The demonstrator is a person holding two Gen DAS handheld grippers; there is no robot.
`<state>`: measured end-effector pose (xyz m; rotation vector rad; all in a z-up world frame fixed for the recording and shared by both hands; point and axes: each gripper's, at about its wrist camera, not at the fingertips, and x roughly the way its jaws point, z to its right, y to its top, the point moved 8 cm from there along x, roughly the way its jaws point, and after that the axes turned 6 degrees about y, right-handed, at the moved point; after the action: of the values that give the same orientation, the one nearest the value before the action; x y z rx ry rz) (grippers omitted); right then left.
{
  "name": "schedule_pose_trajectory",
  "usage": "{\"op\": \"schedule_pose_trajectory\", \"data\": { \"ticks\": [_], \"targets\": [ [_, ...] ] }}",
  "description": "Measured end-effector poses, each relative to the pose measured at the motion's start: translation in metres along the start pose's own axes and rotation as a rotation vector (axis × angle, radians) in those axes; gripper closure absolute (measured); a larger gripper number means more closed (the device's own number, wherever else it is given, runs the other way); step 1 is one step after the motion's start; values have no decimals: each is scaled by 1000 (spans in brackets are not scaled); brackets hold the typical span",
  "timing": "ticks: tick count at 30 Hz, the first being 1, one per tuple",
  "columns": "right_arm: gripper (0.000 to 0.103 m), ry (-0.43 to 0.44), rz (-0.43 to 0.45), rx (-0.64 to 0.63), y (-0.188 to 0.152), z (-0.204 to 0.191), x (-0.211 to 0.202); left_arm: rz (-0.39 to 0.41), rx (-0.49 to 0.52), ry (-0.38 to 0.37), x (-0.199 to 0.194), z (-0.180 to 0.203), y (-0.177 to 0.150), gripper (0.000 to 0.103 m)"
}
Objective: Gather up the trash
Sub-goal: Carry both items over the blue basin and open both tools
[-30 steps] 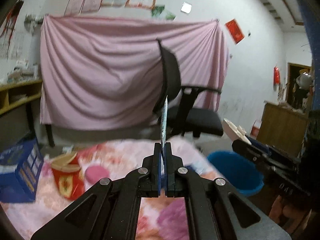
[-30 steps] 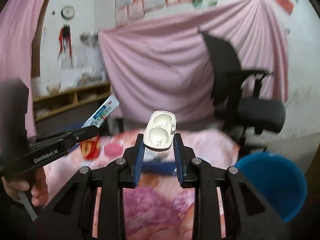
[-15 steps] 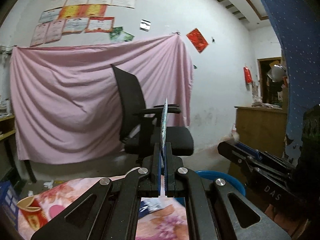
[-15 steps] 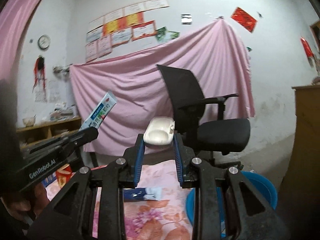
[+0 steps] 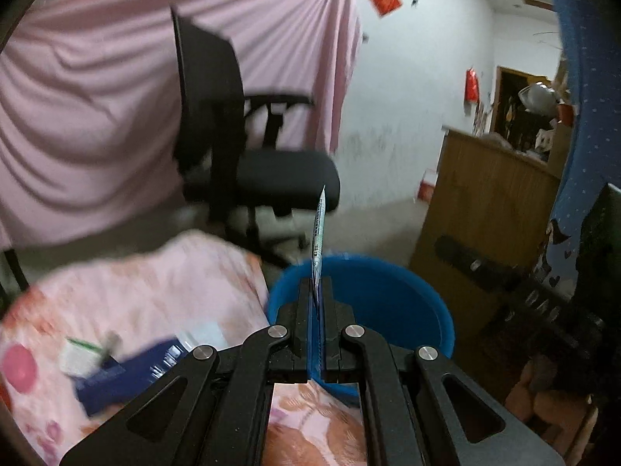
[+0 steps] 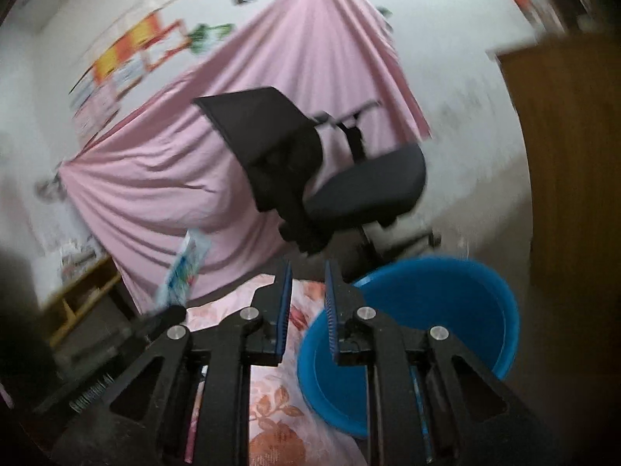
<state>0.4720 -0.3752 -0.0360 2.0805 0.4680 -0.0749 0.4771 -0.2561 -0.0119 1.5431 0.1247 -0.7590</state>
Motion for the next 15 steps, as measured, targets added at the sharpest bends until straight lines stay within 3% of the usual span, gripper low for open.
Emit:
{"op": "schedule_pose_trajectory", "data": {
  "ticks": [6,11,15],
  "targets": [
    [55,-26,-30,45,-5,15,-3,-129,-29,-59,25,12,-19,102],
    [54,-37,-48,32,-4,16,3,-172,-20,-62,27,19,-29,101],
    [45,-47,-53,31,-2,16,5,-197,-41,-58,28,15,-34,92]
  ]
}}
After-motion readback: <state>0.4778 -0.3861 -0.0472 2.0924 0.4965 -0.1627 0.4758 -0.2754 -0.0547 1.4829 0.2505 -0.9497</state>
